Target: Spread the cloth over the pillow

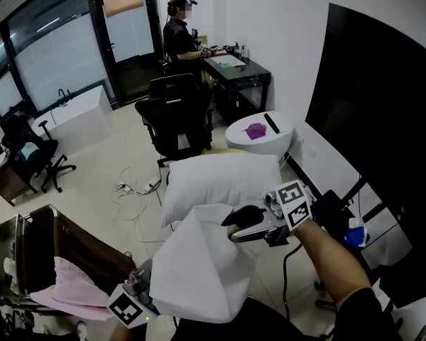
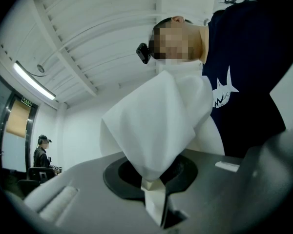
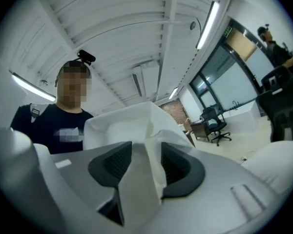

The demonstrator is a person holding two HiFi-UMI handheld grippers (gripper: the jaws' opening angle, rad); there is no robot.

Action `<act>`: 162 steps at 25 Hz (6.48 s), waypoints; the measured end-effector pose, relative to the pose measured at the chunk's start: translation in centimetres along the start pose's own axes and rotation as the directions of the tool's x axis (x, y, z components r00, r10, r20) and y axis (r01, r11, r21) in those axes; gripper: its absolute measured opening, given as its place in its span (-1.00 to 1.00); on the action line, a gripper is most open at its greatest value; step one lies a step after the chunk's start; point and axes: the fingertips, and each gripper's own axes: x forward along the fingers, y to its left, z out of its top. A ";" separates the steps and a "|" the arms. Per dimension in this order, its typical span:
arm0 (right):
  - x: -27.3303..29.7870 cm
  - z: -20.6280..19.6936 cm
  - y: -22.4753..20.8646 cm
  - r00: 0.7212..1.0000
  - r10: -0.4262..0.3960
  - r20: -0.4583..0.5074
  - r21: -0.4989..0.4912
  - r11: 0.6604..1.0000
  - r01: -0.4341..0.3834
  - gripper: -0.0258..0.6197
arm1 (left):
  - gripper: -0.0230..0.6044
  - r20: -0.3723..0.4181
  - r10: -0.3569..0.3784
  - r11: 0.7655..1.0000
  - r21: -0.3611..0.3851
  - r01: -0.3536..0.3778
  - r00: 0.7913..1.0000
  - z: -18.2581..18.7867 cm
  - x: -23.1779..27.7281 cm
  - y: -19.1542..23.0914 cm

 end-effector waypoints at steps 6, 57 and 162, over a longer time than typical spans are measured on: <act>1.1 -2.0 1.4 0.994 0.085 -0.071 0.035 0.996 -0.083 -0.31 | -0.86 -0.035 0.049 0.999 -0.001 -0.049 0.998 -1.2 -0.3 0.8; -3.8 9.3 1.4 0.632 -0.767 -0.113 -0.761 0.476 0.442 -0.88 | -0.10 -0.825 -0.346 0.888 -0.133 0.440 0.448 -28.6 -10.4 -7.0; 4.5 6.0 -5.8 0.639 -0.714 0.286 -0.679 0.320 0.661 -0.90 | -0.92 0.350 0.213 0.950 -0.291 -0.110 0.912 6.1 -3.5 14.5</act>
